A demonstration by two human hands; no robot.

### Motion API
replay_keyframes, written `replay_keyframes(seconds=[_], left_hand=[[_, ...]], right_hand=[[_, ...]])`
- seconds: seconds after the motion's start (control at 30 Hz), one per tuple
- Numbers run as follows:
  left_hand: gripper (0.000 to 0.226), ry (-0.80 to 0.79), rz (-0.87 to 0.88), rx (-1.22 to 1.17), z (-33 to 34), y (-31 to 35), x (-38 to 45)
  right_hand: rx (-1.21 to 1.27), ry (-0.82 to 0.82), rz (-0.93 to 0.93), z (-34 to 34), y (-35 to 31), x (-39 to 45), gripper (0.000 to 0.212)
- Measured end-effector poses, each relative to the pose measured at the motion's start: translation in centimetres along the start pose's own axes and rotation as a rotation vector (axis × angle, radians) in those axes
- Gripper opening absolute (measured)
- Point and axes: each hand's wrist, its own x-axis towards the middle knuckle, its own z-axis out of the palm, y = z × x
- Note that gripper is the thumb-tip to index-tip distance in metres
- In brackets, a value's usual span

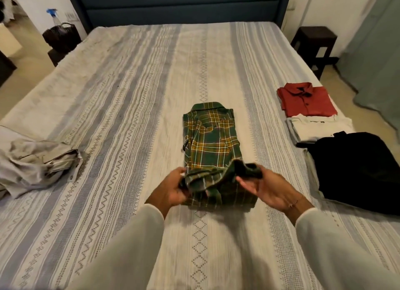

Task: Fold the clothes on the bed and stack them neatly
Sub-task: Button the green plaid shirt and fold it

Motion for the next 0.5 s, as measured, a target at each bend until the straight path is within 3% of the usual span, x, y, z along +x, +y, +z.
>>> replay_keyframes(seconds=[0.07, 0.13, 0.23, 0.33, 0.4, 0.5], left_hand=[[0.054, 0.010, 0.094, -0.118, 0.6, 1.9, 1.5], [0.053, 0.097, 0.166, -0.014, 0.0, 2.4, 2.8], [0.037, 0.327, 0.279, 0.373, -1.6, 0.6, 3.1], [0.045, 0.560, 0.365, 0.849, -4.1, -1.7, 4.7], [0.053, 0.552, 0.356, 0.987, -5.1, -2.7, 5.5], [0.049, 0.484, 0.347, 0.991, -5.7, -3.9, 7.1]], right_hand=[[0.025, -0.019, -0.104, 0.5, -1.5, 2.0, 0.043], [-0.046, 0.033, -0.180, 0.4, -1.4, 3.7, 0.050], [-0.404, 0.233, -0.273, -1.3, 1.5, 4.9, 0.042], [-0.753, 0.505, -0.308, -4.0, 5.2, 6.0, 0.037], [-0.791, 0.607, -0.246, -5.7, 7.1, 6.5, 0.043], [-0.804, 0.565, -0.134, -7.5, 8.9, 8.1, 0.040]])
